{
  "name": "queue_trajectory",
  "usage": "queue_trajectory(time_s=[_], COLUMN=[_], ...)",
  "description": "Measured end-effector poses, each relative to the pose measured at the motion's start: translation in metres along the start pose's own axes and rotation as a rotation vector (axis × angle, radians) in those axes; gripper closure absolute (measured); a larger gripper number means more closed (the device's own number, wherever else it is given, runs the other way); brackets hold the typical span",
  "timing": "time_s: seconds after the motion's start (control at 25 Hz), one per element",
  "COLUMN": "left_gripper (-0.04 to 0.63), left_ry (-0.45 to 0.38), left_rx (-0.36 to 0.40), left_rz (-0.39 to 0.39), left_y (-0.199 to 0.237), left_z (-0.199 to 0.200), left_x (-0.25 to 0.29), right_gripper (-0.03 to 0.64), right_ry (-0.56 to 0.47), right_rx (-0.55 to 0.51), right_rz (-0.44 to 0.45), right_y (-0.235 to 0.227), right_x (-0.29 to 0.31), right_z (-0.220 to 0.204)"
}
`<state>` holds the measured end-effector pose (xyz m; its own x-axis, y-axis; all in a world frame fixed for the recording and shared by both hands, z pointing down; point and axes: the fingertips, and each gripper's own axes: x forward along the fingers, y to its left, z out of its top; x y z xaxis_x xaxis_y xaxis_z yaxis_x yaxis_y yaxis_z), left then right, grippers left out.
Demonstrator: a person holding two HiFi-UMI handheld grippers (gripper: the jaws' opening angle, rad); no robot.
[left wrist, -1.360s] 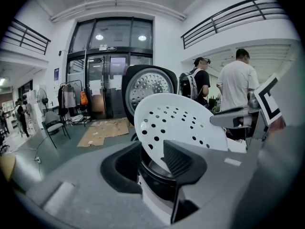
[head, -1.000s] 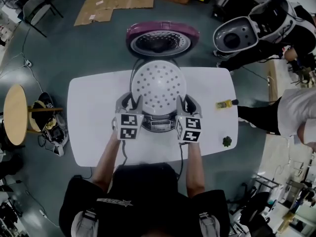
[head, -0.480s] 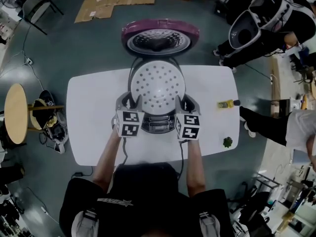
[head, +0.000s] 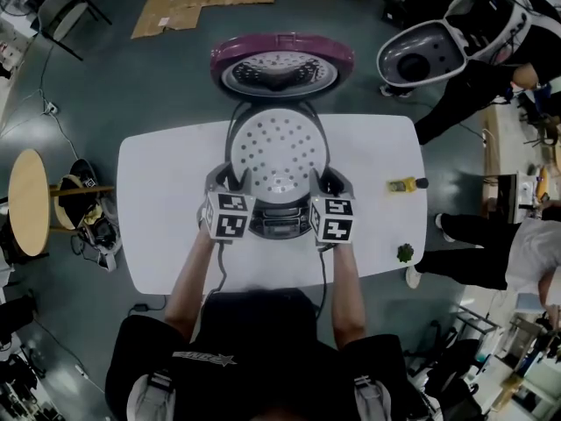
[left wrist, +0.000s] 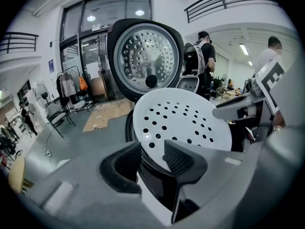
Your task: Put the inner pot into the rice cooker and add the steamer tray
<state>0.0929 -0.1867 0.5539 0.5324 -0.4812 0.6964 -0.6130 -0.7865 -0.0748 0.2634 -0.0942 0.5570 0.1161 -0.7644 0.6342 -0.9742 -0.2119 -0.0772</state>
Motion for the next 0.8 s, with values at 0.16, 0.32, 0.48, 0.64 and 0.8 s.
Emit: queue_trajectory(time_s=[0.16, 0.32, 0.48, 0.64, 0.8], left_gripper=[0.431, 0.431, 0.431, 0.43, 0.426], left_ry=[0.021, 0.033, 0.03, 0.021, 0.013], left_rx=[-0.012, -0.024, -0.028, -0.031, -0.039], left_rz=[-0.007, -0.009, -0.003, -0.001, 0.002], left_y=[-0.0014, -0.0009, 0.0007, -0.0004, 0.0032], left_z=[-0.0043, -0.0044, -0.0031, -0.0044, -0.001], left_x=[0.0025, 0.004, 0.0051, 0.0041, 0.0084], right_gripper=[0.502, 0.5, 0.5, 0.5, 0.472], right_ry=[0.021, 0.04, 0.039, 0.037, 0.032], right_rx=[0.01, 0.026, 0.036, 0.035, 0.03], right_rz=[0.01, 0.023, 0.03, 0.03, 0.043], right_y=[-0.0007, -0.0011, -0.0013, -0.001, 0.0002], right_x=[0.0016, 0.0036, 0.0049, 0.0038, 0.01], right_z=[-0.0035, -0.0046, -0.0039, -0.0051, -0.0005])
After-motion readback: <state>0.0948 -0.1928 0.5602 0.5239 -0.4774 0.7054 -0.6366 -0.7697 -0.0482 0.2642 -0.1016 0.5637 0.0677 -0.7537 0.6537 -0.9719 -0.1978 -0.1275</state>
